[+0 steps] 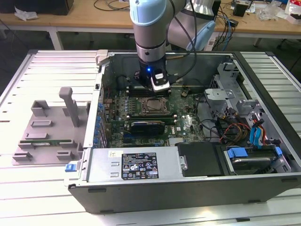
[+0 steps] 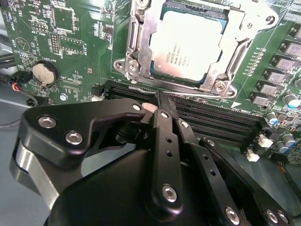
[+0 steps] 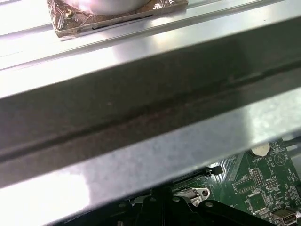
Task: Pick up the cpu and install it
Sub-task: 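Install the first cpu locking lever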
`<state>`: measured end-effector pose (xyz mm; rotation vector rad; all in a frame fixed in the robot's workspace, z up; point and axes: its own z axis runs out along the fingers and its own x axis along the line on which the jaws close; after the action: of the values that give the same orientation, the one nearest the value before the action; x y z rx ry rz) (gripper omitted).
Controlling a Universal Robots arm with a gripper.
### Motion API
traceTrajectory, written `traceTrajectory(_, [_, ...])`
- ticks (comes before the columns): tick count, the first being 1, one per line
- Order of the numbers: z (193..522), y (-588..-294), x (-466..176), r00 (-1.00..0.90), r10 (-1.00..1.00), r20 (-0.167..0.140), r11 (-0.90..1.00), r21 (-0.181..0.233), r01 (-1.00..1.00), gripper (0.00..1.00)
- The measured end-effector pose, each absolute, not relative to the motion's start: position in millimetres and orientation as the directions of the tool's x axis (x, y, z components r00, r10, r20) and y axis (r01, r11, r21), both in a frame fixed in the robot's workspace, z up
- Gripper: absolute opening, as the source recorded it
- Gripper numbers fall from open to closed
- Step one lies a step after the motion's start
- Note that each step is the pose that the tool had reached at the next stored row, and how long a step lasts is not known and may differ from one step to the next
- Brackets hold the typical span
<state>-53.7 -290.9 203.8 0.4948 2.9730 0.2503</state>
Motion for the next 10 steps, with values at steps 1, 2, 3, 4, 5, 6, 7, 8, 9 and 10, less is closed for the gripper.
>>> traceTrajectory(1, [203.4, -291.0, -53.7, -0.94, 0.33, -0.088, 0.933, 0.181, 0.311, 0.11])
traceTrajectory(2, [203.2, -291.1, -53.7, -0.94, 0.33, -0.088, 0.933, 0.181, 0.311, 0.11])
traceTrajectory(3, [203.1, -291.3, -53.6, -0.94, 0.33, -0.088, 0.933, 0.181, 0.311, 0.11])
traceTrajectory(4, [202.8, -292.1, -53.6, -0.94, 0.33, -0.088, 0.933, 0.181, 0.311, 0.11])
traceTrajectory(5, [202.6, -292.6, -53.6, -0.94, 0.33, -0.088, 0.933, 0.181, 0.311, 0.11])
traceTrajectory(6, [202.4, -293.1, -53.6, -0.94, 0.33, -0.088, 0.933, 0.181, 0.311, 0.11])
traceTrajectory(7, [202.0, -293.8, -53.6, -0.94, 0.33, -0.088, 0.933, 0.181, 0.311, 0.11])
traceTrajectory(8, [201.8, -294.3, -53.6, -0.94, 0.33, -0.088, 0.933, 0.181, 0.311, 0.11])
traceTrajectory(9, [201.5, -294.5, -53.6, -0.94, 0.33, -0.088, 0.933, 0.181, 0.311, 0.11])
traceTrajectory(10, [201.0, -294.8, -53.7, -0.94, 0.33, -0.088, 0.933, 0.181, 0.311, 0.11])
